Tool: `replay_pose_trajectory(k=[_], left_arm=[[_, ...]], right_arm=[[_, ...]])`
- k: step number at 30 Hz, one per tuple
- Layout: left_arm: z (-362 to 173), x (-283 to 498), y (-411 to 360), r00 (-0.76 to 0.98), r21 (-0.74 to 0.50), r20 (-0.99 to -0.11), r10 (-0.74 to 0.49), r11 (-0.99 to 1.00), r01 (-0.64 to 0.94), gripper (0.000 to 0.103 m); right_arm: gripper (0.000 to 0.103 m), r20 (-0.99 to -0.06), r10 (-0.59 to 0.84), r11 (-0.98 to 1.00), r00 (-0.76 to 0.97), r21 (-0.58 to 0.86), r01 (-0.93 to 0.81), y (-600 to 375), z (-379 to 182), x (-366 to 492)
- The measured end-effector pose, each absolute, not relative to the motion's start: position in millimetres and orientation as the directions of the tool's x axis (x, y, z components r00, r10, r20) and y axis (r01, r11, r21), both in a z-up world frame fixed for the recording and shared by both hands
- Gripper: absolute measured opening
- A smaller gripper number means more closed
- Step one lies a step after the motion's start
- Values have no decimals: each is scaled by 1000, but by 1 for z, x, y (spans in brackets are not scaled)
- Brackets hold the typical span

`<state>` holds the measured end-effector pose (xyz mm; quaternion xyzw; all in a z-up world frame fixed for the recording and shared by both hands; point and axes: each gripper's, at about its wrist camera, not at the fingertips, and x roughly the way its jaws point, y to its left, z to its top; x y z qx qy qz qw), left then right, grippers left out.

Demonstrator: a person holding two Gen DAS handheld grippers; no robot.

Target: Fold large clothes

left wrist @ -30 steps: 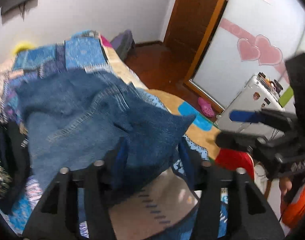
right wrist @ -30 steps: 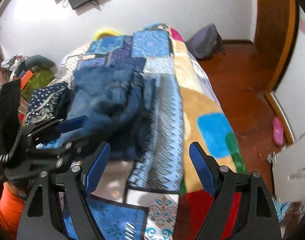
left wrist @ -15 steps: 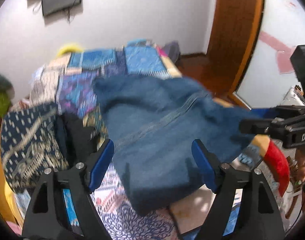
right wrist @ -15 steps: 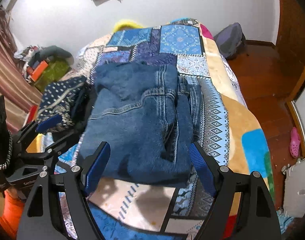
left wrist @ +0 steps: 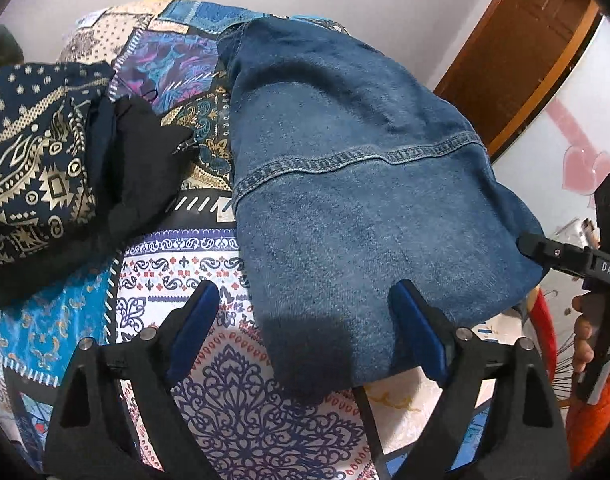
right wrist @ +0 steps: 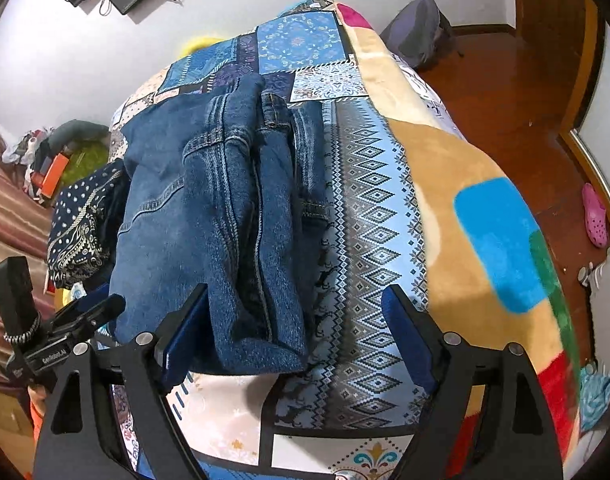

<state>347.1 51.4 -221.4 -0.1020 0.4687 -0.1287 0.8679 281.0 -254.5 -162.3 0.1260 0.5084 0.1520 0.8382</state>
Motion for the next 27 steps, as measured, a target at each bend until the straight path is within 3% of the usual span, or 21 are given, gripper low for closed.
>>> replay_pose_trajectory(k=[9, 16, 21, 27], left_arm=[[-185, 354, 85, 629, -256, -744, -224, 966, 41, 88], [-167, 376, 99, 674, -248, -709, -206, 968, 35, 88], [-178, 398, 94, 635, -265, -734, -242, 962, 60, 88], [-210, 422, 92, 534, -389, -770, -350, 920, 43, 88]], right_arm=[[83, -804, 303, 951, 513, 220, -216, -231, -125, 286], [84, -790, 339, 937, 510, 238, -254, -216, -115, 309], [84, -829, 389, 909, 402, 275, -313, -200, -130, 341], [84, -853, 445, 891, 272, 392, -227, -215, -165, 376]])
